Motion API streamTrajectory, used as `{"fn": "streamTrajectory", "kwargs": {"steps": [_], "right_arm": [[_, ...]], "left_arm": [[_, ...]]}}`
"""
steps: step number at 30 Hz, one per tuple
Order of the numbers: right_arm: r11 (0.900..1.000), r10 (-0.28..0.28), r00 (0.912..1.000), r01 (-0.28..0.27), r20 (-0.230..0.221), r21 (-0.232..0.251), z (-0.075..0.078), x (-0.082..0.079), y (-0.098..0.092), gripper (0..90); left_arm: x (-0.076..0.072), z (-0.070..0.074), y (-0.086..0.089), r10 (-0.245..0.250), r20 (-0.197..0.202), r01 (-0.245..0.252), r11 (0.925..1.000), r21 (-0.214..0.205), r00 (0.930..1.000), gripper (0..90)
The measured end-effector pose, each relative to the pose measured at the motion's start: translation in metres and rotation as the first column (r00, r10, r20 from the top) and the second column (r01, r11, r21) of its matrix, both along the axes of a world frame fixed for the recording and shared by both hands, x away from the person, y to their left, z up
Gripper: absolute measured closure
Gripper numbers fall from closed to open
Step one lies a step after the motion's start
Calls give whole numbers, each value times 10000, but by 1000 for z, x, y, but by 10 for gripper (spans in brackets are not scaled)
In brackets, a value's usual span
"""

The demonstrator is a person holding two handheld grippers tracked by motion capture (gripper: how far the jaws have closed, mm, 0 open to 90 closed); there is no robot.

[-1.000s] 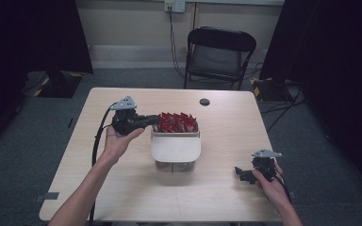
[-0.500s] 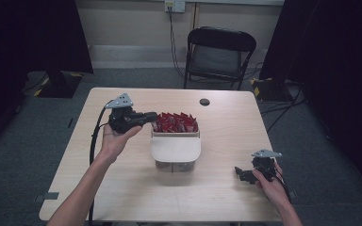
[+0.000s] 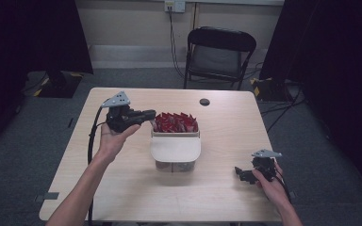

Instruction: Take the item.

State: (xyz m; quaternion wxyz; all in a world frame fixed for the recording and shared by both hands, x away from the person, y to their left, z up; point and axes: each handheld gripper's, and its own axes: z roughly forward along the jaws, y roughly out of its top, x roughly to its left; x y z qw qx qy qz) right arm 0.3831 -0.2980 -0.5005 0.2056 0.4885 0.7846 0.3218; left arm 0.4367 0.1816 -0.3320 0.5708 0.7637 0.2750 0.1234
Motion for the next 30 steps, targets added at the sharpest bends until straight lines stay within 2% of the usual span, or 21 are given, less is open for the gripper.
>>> {"fn": "streamTrajectory", "kwargs": {"steps": [7,30], "right_arm": [[10000,-2,10000,2,0,2,0,0,0,0],[10000,-1,10000,1,1,-1,0,0,0,0]], "left_arm": [[-5,8,-2,-129,171,127,9998,136,9998,862],[-10,21,7,-95,441,108,9995,-292,9990,863]]}}
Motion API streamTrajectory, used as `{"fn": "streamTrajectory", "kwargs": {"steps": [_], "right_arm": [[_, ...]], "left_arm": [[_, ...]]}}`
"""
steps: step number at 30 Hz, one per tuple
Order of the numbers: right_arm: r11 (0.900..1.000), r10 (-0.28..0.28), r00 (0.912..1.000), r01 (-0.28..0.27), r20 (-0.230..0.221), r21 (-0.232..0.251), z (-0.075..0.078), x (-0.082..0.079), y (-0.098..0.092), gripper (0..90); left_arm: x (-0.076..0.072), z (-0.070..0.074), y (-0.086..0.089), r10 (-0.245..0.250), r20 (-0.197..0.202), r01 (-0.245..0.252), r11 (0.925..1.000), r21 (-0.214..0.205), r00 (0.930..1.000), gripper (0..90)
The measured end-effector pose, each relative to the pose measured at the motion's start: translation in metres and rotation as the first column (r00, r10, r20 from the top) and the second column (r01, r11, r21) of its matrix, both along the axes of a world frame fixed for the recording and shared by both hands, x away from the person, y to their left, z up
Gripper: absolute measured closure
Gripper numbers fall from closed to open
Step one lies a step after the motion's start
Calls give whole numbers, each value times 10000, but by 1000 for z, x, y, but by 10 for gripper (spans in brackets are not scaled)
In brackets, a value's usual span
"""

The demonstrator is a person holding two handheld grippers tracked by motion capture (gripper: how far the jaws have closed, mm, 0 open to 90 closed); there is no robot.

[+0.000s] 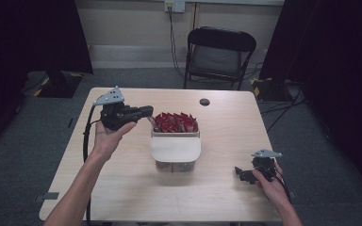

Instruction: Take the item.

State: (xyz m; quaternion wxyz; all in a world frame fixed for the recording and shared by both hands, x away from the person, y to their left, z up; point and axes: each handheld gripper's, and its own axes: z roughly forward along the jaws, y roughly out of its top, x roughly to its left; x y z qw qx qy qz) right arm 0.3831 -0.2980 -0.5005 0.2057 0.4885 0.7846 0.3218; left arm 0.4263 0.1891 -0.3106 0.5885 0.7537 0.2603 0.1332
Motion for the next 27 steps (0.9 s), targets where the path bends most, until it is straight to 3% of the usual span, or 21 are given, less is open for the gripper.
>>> {"fn": "streamTrajectory", "kwargs": {"steps": [27], "right_arm": [[10000,1,10000,-1,-2,3,0,0,0,0]], "left_arm": [[-10,16,8,42,336,-27,9991,-428,9994,864]]}}
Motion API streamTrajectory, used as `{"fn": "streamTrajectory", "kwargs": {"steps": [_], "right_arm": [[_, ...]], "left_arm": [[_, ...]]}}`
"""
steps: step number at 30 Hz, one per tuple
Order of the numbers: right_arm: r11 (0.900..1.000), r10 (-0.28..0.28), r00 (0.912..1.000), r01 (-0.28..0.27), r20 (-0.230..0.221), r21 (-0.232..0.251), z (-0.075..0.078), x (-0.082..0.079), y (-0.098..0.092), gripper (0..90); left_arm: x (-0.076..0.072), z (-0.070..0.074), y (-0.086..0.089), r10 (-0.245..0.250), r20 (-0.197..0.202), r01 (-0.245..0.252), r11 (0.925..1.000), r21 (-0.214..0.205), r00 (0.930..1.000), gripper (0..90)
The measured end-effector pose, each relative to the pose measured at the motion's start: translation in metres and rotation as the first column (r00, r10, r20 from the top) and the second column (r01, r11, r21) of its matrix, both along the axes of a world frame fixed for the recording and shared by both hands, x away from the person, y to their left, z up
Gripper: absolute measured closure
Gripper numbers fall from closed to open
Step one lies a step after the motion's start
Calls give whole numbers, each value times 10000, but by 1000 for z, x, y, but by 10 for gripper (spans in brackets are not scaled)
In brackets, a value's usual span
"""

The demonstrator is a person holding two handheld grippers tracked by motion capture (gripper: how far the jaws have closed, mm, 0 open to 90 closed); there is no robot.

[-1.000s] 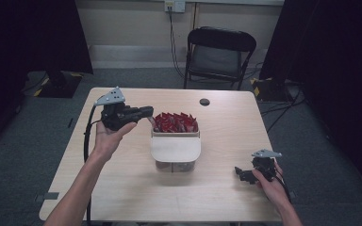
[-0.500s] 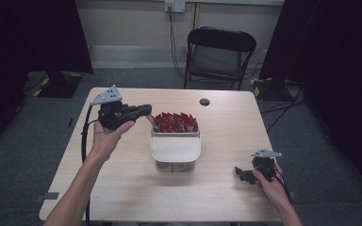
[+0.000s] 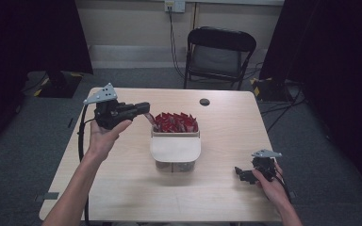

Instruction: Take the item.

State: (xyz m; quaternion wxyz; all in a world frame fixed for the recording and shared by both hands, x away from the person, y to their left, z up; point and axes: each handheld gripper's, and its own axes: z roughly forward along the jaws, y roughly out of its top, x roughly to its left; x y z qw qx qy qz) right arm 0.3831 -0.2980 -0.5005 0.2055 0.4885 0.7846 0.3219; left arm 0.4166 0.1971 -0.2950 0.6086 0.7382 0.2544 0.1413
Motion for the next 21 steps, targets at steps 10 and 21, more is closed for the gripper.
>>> {"fn": "streamTrajectory", "kwargs": {"steps": [10,21], "right_arm": [[10000,2,10000,-2,3,-2,0,0,0,0],[10000,-1,10000,1,0,0,0,0,0,0]], "left_arm": [[-4,6,3,53,144,-52,10000,-30,9999,865],[-10,14,16,309,383,-303,9994,-164,9988,865]]}}
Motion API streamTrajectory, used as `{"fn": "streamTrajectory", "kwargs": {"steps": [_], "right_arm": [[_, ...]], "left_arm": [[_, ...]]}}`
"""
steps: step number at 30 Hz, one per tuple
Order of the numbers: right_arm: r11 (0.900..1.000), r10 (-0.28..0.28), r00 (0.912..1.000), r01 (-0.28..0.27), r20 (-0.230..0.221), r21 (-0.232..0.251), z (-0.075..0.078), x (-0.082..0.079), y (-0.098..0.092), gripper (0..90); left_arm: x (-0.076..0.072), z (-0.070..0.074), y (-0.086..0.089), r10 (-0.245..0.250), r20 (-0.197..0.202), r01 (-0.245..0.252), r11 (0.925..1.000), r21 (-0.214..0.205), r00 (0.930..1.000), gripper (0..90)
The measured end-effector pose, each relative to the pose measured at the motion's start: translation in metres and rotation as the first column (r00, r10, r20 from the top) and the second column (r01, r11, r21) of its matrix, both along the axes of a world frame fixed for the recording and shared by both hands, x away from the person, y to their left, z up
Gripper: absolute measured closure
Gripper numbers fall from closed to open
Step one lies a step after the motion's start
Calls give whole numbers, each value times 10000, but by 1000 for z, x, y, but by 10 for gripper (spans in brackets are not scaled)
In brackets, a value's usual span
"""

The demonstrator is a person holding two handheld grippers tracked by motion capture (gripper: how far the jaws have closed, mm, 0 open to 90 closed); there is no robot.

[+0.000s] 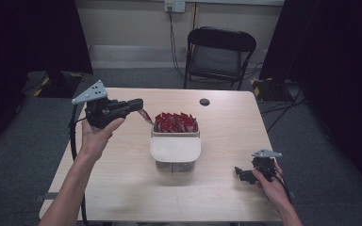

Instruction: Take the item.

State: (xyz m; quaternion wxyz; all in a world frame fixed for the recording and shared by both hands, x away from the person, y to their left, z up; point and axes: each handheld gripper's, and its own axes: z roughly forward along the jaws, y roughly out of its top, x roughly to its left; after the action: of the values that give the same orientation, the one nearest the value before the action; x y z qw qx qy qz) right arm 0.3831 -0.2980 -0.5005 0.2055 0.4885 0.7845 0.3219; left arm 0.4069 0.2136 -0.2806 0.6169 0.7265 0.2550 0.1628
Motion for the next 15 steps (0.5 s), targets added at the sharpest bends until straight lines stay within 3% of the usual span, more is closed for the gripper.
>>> {"fn": "streamTrajectory", "kwargs": {"steps": [11,15], "right_arm": [[10000,0,10000,0,0,1,0,0,0,0],[10000,1,10000,-1,1,-1,0,0,0,0]], "left_arm": [[-2,-1,17,454,-77,-454,9990,-29,9989,865],[-4,-3,21,546,-135,-542,9983,228,9984,865]]}}
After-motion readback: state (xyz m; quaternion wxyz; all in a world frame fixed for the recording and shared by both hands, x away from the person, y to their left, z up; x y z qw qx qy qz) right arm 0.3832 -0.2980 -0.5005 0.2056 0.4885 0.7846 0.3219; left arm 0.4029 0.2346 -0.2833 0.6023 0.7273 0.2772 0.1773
